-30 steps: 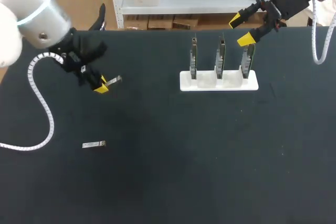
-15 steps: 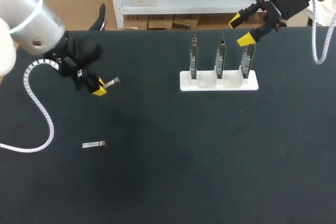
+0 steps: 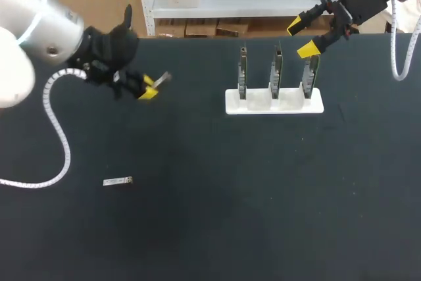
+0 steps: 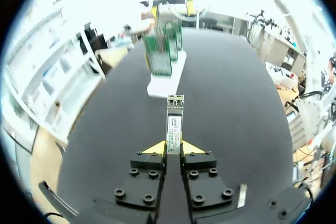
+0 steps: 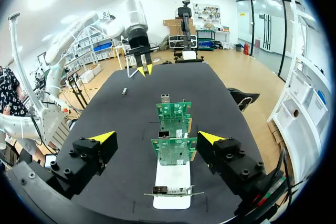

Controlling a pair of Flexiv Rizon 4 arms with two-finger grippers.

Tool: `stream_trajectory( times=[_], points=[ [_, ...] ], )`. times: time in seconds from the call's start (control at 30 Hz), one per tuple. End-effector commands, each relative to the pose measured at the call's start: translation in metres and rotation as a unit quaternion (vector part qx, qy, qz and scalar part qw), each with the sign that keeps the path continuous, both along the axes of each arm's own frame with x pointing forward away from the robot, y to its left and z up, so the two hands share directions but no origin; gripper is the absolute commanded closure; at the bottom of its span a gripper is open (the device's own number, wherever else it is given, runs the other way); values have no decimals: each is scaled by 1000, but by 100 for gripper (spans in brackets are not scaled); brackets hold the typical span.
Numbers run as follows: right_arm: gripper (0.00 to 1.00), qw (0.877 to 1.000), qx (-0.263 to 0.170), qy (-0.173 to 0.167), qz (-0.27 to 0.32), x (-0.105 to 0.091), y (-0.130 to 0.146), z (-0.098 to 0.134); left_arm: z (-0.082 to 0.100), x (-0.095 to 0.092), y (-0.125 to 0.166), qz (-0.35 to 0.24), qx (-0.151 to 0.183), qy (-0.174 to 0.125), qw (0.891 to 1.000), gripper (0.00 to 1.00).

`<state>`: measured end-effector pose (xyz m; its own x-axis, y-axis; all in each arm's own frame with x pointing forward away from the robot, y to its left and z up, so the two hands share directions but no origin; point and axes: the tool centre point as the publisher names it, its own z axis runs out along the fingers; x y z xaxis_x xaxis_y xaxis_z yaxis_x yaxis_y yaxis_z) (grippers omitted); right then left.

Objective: Pick up the optical module with the left hand, and insert it into the network port with the right hand.

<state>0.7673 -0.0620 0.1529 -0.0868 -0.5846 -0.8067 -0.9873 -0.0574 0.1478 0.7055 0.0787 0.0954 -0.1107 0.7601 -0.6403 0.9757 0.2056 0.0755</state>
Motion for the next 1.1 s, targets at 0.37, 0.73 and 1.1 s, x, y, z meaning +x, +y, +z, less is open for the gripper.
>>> stream_trajectory(
  times=[0.37,0.73,1.1],
  points=[
    [0,1000,1,1,1,2,0,0,73,49,-93,-55,-170,-90,980,100],
    [0,1000,1,1,1,2,0,0,90,52,-111,-80,-238,-82,964,100],
    [0,1000,1,1,1,2,0,0,90,52,-111,-80,-238,-82,964,100]
  ],
)
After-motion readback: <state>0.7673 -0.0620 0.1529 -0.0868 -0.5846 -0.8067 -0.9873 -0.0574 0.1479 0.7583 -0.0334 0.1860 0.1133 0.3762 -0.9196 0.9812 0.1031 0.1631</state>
